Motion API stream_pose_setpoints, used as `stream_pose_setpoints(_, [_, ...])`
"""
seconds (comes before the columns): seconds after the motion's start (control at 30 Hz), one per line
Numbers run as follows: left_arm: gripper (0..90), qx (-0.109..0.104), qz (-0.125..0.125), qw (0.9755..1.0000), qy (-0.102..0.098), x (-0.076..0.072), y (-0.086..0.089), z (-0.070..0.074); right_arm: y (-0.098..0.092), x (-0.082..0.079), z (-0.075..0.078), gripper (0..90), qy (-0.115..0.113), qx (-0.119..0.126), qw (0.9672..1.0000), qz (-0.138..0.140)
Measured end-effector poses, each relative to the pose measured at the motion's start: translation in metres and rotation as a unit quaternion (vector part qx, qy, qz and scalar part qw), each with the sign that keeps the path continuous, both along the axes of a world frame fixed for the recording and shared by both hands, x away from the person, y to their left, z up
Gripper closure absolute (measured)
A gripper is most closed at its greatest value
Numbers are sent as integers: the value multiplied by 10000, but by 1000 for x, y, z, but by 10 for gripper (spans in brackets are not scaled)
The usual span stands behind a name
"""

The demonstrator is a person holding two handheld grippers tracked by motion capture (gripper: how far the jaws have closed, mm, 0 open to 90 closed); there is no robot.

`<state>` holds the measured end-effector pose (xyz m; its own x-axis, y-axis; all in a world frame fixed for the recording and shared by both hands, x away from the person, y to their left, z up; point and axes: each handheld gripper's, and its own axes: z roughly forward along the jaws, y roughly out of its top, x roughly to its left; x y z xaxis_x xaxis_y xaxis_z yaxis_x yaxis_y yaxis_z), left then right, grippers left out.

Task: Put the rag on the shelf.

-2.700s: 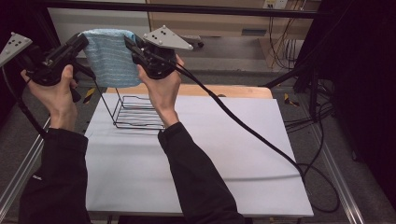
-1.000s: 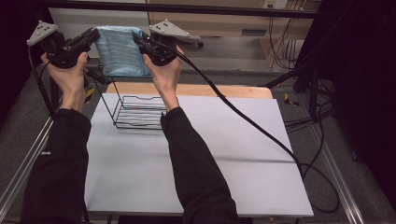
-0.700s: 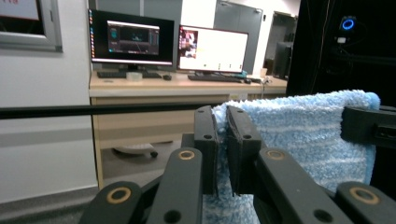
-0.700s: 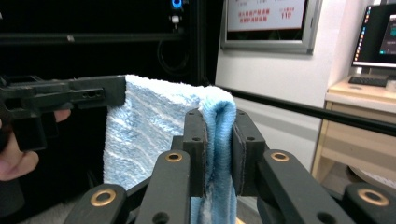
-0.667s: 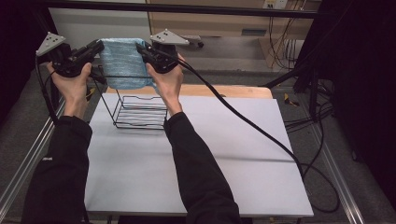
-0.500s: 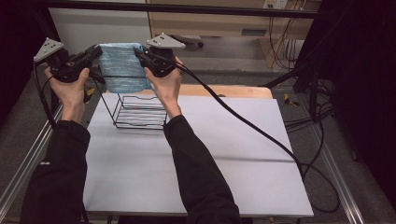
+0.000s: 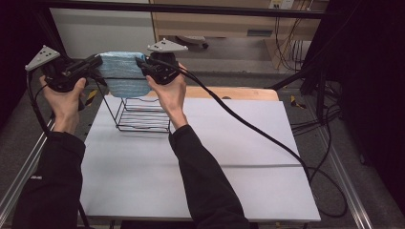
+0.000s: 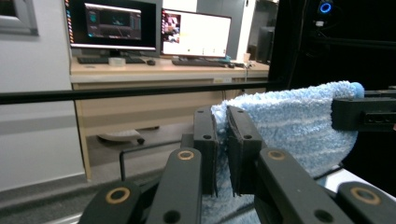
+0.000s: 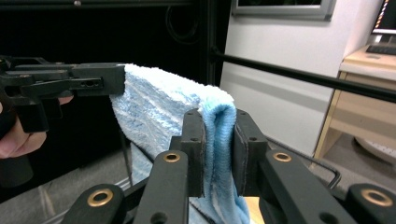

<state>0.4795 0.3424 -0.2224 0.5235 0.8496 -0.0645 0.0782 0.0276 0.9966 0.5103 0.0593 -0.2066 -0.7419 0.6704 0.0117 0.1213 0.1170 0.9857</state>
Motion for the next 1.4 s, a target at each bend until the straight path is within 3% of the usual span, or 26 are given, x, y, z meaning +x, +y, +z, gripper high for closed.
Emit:
stream_pose_setpoints(0.43, [825, 193, -240, 9984, 481, -16, 4, -1, -1, -12, 0, 774, 235, -442, 9986, 163])
stream_pose_setpoints(0.73, [808, 373, -232, 9961, 765, -23, 4, -6, 2, -17, -6, 774, 218, -694, 9971, 237])
stream_pose_setpoints(0.93, [723, 195, -148, 9968, 763, -26, 9, 11, 2, -18, -6, 775, 180, -773, 9964, 307])
stream_pose_setpoints(1.03, [722, 126, -96, 9967, 793, -24, 10, 20, 3, -19, -7, 774, 145, -845, 9958, 331])
stream_pose_setpoints(1.13, [763, 269, -96, 9953, 926, -18, 6, 22, 3, -21, -8, 770, 93, -939, 9949, 363])
stream_pose_setpoints(1.27, [886, 401, -393, 9902, 1280, -14, 0, 15, 3, -23, -9, 763, 53, -1030, 9938, 409])
stream_pose_setpoints(1.4, [900, 508, -512, 9868, 1449, -14, -1, 8, 3, -23, -9, 747, 75, -1087, 9930, 448])
